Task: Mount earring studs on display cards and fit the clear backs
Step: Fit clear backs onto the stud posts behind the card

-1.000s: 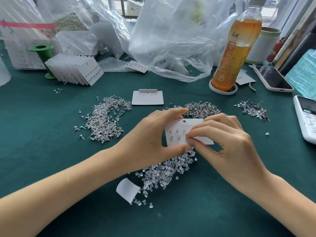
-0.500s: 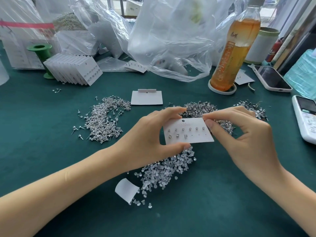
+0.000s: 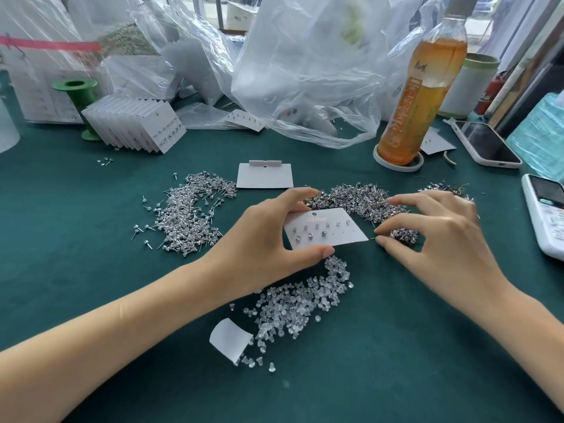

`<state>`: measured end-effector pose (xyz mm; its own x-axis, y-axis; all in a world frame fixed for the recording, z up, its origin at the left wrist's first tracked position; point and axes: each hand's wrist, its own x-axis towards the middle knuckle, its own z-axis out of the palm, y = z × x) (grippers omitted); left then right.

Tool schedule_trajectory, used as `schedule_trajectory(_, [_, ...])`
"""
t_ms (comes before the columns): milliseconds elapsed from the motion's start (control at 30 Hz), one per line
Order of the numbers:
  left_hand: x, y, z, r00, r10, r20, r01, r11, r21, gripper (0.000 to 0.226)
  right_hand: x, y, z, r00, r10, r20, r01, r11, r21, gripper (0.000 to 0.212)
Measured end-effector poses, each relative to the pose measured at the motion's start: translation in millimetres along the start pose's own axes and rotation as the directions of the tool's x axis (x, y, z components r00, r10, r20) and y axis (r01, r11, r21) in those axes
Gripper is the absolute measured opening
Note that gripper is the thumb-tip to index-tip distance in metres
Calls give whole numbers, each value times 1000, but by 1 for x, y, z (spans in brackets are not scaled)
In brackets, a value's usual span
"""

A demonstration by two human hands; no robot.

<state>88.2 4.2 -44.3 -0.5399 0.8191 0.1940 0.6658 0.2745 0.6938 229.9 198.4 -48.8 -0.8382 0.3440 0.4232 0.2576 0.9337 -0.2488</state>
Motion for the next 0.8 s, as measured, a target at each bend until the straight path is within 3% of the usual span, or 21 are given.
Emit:
schedule_trajectory(133, [-1, 2, 0, 999, 26, 18, -26, 1000, -14, 73, 1, 1, 2, 999, -30, -28, 30, 1000, 4, 10])
schedule_trajectory(333, [-1, 2, 2, 997, 44, 69, -40, 997, -64, 73, -3, -16, -2, 957, -121, -263, 176, 965, 194, 9])
schedule_trajectory(500, [-2, 3, 5, 994, 66, 91, -60, 996, -71, 75, -12, -32, 3, 958, -195, -212, 253, 922, 294, 8])
schedule_trajectory(800, [-2, 7, 4, 993, 82, 86, -75, 994, -74, 74, -13, -31, 6, 945, -234, -230, 292, 920, 262, 9])
